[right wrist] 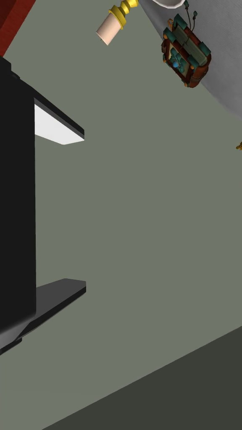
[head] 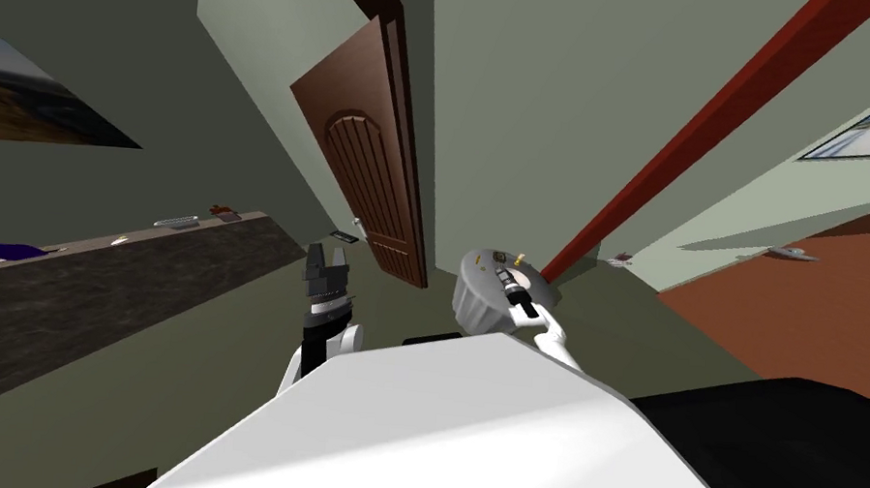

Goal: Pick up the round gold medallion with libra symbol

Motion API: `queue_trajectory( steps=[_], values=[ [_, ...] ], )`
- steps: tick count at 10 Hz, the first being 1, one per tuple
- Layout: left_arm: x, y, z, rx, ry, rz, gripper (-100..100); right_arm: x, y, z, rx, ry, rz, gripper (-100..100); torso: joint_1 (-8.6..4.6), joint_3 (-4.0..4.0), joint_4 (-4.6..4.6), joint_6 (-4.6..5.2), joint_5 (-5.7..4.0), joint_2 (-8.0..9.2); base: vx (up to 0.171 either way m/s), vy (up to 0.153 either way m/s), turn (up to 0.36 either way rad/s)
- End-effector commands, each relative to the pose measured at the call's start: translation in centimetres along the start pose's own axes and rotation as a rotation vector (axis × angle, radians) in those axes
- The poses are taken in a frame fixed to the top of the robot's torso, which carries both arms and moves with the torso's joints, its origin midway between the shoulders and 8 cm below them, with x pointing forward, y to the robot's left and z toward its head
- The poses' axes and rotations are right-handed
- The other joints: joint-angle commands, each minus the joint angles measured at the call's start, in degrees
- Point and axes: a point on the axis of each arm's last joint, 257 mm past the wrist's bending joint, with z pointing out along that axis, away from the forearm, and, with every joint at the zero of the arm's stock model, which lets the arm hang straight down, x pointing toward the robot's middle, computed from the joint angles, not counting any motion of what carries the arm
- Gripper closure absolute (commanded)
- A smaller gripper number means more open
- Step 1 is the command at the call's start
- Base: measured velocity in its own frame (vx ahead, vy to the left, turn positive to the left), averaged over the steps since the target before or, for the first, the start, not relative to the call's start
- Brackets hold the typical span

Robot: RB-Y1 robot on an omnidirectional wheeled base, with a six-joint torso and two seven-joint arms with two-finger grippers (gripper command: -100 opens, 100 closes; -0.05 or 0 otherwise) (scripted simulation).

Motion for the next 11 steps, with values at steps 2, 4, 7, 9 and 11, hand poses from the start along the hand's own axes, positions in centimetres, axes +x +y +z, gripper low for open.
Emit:
queue_trajectory(
  steps=[2,4,7,9,11],
  values=[
    [0.0,0.0,0.0,0.0,0.0,0.0,0,0.8,-2.9,0.3,0.065,0.035,-0.038,-100,0.02,-0.01,0.0,-0.08,0.0,-0.02,-0.016,-0.006,0.192],
    [0.0,0.0,0.0,0.0,0.0,0.0,0,1.5,-5.4,0.5,0.123,0.068,-0.075,-100,-0.01,0.0,0.0,-0.05,0.0,0.0,-0.018,-0.014,0.198],
    [0.0,0.0,0.0,0.0,0.0,0.0,0,2.1,-7.9,0.4,0.181,0.101,-0.111,-100,-0.03,-0.01,0.0,0.0,0.0,-0.01,-0.011,-0.013,0.125],
    [0.0,0.0,0.0,0.0,0.0,0.0,0,2.1,-9.5,0.7,0.219,0.124,-0.146,-100,0.01,-0.02,0.0,-0.06,0.01,-0.05,-0.008,-0.009,0.196],
    [0.0,0.0,0.0,0.0,0.0,0.0,0,2.6,-10.4,0.3,0.239,0.135,-0.146,-100,-0.01,-0.02,-0.01,0.03,0.0,-0.03,-0.002,-0.004,-0.016]
  ],
)
